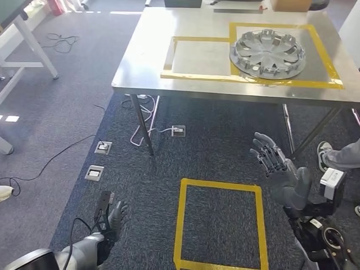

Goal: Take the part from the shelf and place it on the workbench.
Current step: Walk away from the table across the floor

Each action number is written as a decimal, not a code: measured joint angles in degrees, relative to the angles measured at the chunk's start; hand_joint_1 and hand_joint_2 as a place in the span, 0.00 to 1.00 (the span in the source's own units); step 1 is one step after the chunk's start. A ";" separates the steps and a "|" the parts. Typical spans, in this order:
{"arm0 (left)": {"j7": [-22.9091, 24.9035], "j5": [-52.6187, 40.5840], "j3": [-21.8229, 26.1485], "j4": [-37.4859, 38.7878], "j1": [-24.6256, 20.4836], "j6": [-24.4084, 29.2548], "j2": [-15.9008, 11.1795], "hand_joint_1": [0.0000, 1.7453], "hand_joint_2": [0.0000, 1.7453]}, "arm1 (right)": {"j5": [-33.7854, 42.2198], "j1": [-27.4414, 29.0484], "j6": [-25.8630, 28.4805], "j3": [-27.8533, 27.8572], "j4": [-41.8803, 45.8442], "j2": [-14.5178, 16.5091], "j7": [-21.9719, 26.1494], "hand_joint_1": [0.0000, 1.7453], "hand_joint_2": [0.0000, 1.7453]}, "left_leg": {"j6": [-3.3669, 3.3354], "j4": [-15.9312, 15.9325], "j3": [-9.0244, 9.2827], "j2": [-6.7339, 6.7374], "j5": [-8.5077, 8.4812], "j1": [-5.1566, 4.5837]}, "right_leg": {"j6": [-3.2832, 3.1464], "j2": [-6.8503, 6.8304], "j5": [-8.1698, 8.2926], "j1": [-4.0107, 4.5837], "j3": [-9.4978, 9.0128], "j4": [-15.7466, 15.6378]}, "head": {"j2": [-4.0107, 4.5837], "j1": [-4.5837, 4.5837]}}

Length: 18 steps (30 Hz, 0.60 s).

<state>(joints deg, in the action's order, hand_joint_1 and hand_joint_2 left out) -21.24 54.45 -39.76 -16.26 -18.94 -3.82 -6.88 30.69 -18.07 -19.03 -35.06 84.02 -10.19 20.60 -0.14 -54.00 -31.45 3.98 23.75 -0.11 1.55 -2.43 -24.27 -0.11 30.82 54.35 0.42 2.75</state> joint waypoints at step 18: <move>-1.16 0.05 0.04 -0.02 0.15 0.61 -0.30 0.00 0.00 | -0.04 0.36 0.66 0.48 0.38 0.11 -0.39 0.00 0.00 | -0.70 0.19 -0.67 -5.15 -0.87 0.57 | -0.06 7.68 0.91 0.11 2.34 0.87 | 0.00 0.68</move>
<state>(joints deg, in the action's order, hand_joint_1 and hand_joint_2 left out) -22.40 54.49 -39.72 -16.28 -18.79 -3.21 -7.17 30.64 -17.70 -18.37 -34.58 84.41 -10.08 20.20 -0.84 -53.81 -32.11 -1.17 22.89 0.46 1.49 5.25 -23.37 0.00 33.16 55.22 0.42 3.43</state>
